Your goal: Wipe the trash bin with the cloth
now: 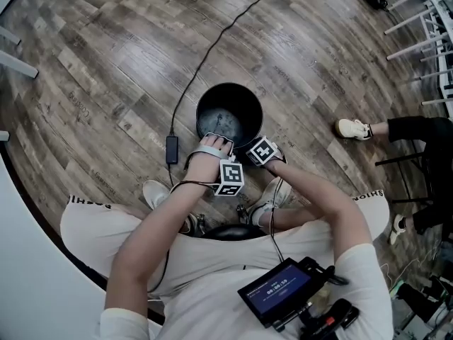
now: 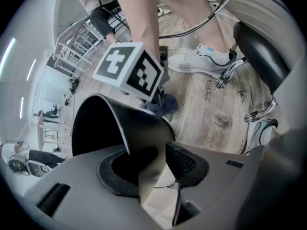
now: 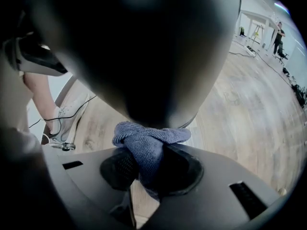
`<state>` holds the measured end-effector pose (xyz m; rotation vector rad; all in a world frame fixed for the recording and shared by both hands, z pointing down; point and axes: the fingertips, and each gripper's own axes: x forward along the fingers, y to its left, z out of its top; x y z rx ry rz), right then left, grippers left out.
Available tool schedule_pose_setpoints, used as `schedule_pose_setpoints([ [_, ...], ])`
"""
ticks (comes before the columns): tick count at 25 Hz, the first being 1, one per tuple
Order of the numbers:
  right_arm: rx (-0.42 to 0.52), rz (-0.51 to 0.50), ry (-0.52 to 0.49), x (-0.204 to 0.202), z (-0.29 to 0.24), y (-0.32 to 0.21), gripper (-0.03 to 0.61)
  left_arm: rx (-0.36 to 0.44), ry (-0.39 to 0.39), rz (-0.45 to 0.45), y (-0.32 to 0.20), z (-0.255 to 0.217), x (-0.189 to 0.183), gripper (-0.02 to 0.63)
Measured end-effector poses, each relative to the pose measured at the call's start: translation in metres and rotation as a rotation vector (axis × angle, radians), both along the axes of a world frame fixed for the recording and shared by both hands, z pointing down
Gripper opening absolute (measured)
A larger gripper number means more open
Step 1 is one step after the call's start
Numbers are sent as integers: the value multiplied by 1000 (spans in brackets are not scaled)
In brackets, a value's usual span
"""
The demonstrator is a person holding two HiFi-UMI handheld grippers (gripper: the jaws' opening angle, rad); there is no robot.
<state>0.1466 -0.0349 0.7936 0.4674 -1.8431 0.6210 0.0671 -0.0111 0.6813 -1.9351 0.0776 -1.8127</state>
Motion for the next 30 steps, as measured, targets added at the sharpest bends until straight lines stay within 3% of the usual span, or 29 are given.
schedule_pose_setpoints([
  [5,-14,-26,-72,2,-73,25,100,-25,19,24,0,-11,-19,166],
  [12,28,16,-206,-39,-149,22,100,101,-25,77,-8,-10,-27,147],
  [18,-14,119,-179,-42,-109,20,100,86,-25,80,-1,-9,-19,127],
  [30,18,146,-48,-27,20,10,100,91,6,47,-7,-11,-5,127],
])
